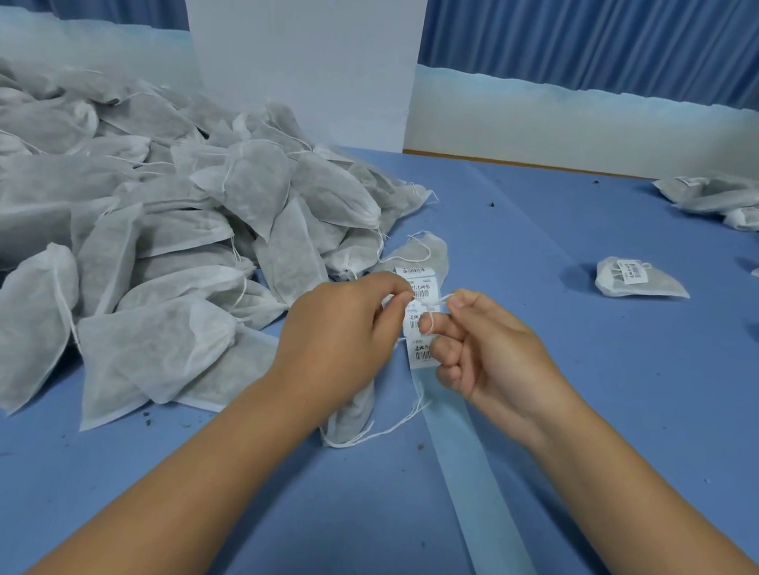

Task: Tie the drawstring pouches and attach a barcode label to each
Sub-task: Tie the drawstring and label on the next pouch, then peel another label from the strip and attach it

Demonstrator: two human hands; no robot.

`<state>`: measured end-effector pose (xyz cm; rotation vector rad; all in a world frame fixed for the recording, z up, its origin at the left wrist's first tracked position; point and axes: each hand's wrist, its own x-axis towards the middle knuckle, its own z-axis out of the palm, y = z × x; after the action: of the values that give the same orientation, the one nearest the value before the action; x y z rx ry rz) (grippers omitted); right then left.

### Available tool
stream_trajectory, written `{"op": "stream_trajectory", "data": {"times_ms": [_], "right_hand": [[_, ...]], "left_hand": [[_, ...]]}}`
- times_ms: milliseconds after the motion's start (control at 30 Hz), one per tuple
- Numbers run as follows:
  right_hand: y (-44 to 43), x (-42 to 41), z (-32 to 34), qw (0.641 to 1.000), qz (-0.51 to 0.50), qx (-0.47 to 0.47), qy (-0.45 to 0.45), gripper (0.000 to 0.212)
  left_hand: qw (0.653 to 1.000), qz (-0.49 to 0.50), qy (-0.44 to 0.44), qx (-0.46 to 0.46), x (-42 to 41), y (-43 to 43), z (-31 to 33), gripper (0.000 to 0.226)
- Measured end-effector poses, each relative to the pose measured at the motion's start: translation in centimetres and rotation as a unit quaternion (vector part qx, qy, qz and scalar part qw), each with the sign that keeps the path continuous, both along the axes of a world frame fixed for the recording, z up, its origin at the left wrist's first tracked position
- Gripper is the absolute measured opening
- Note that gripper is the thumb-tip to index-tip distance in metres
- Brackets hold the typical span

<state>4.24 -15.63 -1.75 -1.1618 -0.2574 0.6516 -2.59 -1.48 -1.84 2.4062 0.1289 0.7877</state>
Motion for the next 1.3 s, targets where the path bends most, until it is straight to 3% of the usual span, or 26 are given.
{"op": "stream_trajectory", "data": {"times_ms": [167, 300, 400, 533, 667, 767, 867, 933, 1067, 1200, 1300], "right_hand": [[-0.1, 0.3, 0.0, 0.999, 0.004, 0.001, -0.054, 0.013], [-0.4, 0.8, -0.1, 0.998, -0.018, 0.053, -0.019, 0.013], [-0.7, 1.5, 0.1, 0.993, -0.067, 0.101, 0.011, 0.017], [-1.1, 2.1, 0.5, 0.984, -0.111, 0.137, 0.011, 0.021], [-1.2, 2.1, 0.5, 0.981, -0.129, 0.145, -0.013, 0.024], [-1.2, 2.1, 0.5, 0.979, -0.136, 0.149, -0.023, 0.024], [-1.3, 2.1, 0.6, 0.979, -0.14, 0.148, -0.027, 0.024], [-1.3, 2.0, 0.6, 0.98, -0.139, 0.139, -0.034, 0.024], [-1.1, 1.8, 0.5, 0.982, -0.139, 0.107, -0.067, 0.021], [-0.7, 1.4, -0.3, 0.973, -0.109, 0.003, -0.201, 0.014], [-0.5, 0.7, -1.0, 0.931, -0.082, -0.072, -0.348, 0.016]], "left_hand": [[1.0, 0.008, -0.022, 0.0, 0.2, 0.5, -0.2, 0.02], [0.994, -0.038, 0.004, -0.101, 0.5, 0.7, -0.2, 0.016], [0.957, -0.1, 0.121, -0.244, 0.8, 1.5, 0.2, 0.034], [0.912, -0.154, 0.257, -0.279, 0.6, 2.3, 0.3, 0.028], [0.878, -0.173, 0.252, -0.367, 0.8, 2.8, -0.1, 0.02], [0.858, -0.199, 0.226, -0.416, 0.8, 3.5, 0.1, 0.034], [0.881, -0.209, 0.232, -0.357, 0.7, 4.2, 0.1, 0.007], [0.901, -0.185, 0.228, -0.319, 0.8, 4.2, -0.1, 0.02], [0.958, -0.066, 0.17, -0.219, 1.4, 3.3, -0.6, 0.022], [0.974, 0.017, 0.107, -0.201, 1.9, 2.6, -1.5, 0.017], [0.968, 0.041, 0.079, -0.236, 2.0, 2.3, -1.6, 0.015]]}}
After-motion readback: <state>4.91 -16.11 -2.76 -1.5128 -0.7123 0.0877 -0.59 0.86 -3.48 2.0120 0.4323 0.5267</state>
